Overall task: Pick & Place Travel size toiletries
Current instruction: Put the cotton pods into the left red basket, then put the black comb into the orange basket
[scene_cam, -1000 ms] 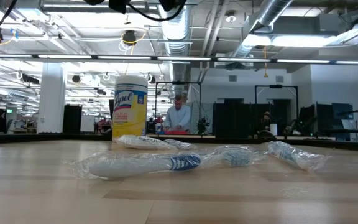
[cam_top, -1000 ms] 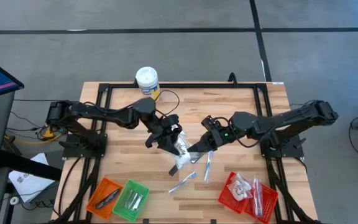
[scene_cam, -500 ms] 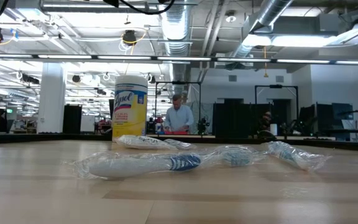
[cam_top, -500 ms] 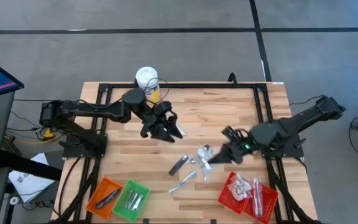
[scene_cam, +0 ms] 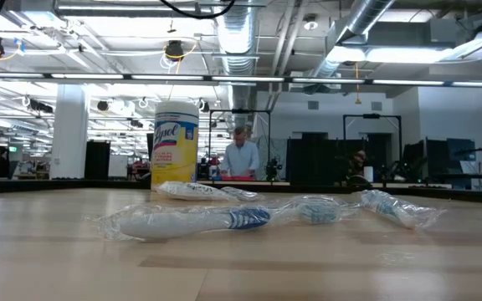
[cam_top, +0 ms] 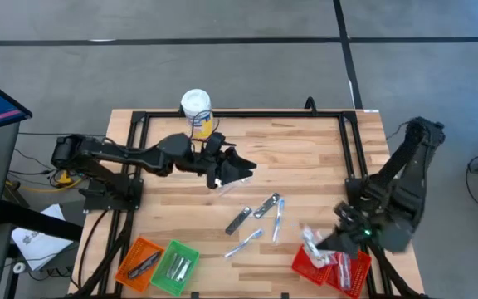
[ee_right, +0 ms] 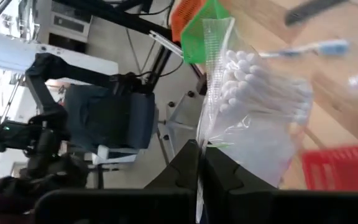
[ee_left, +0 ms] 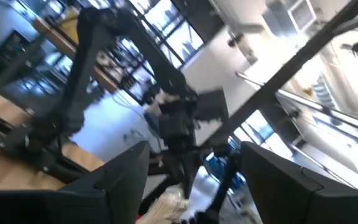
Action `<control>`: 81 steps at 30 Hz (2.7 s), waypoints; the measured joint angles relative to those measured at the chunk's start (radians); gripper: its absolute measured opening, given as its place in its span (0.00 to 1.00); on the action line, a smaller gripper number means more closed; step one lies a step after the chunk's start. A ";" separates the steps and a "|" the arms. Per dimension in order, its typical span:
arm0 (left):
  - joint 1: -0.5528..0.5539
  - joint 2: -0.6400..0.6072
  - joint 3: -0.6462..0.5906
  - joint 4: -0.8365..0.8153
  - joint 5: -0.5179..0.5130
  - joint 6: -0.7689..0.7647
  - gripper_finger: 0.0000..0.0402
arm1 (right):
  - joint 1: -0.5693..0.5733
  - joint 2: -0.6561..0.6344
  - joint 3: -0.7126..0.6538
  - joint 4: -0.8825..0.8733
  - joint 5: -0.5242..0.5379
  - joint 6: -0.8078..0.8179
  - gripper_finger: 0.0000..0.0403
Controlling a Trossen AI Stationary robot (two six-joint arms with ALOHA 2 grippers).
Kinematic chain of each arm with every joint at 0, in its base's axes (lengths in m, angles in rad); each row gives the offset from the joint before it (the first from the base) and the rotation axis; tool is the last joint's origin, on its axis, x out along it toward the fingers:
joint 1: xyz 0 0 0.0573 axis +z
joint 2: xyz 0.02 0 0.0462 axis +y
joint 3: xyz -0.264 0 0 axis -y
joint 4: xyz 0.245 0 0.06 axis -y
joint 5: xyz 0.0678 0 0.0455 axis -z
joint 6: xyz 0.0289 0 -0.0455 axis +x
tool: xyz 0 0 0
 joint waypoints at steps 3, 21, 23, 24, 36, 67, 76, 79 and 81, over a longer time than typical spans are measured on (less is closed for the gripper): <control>-0.048 0.000 0.000 0.002 -0.126 0.022 0.61 | 0.105 0.023 -0.016 -0.026 0.089 0.099 0.00; -0.192 0.000 0.000 0.019 -0.453 0.098 0.61 | 0.243 0.329 -0.017 -0.222 0.210 0.580 0.00; -0.200 0.000 0.000 0.020 -0.465 0.099 0.61 | 0.243 0.352 -0.017 -0.231 0.201 0.598 0.00; -0.202 0.000 0.000 0.022 -0.468 0.098 0.61 | 0.243 0.363 -0.017 -0.232 0.190 0.598 0.00; -0.212 0.000 0.000 0.030 -0.477 0.098 0.61 | 0.232 0.417 -0.017 -0.246 0.034 0.596 0.00; -0.216 0.000 0.000 0.029 -0.497 0.098 0.61 | 0.160 0.304 -0.017 -0.429 -0.144 0.480 0.41; -0.216 0.000 0.000 0.029 -0.502 0.096 0.61 | 0.148 0.115 -0.017 -0.565 -0.054 0.414 0.42; -0.216 0.000 0.000 0.027 -0.502 0.095 0.61 | 0.122 0.072 -0.017 -0.549 -0.015 0.347 0.40; -0.216 0.004 0.000 0.025 -0.502 0.095 0.61 | 0.099 0.050 -0.017 -0.525 0.001 0.292 0.39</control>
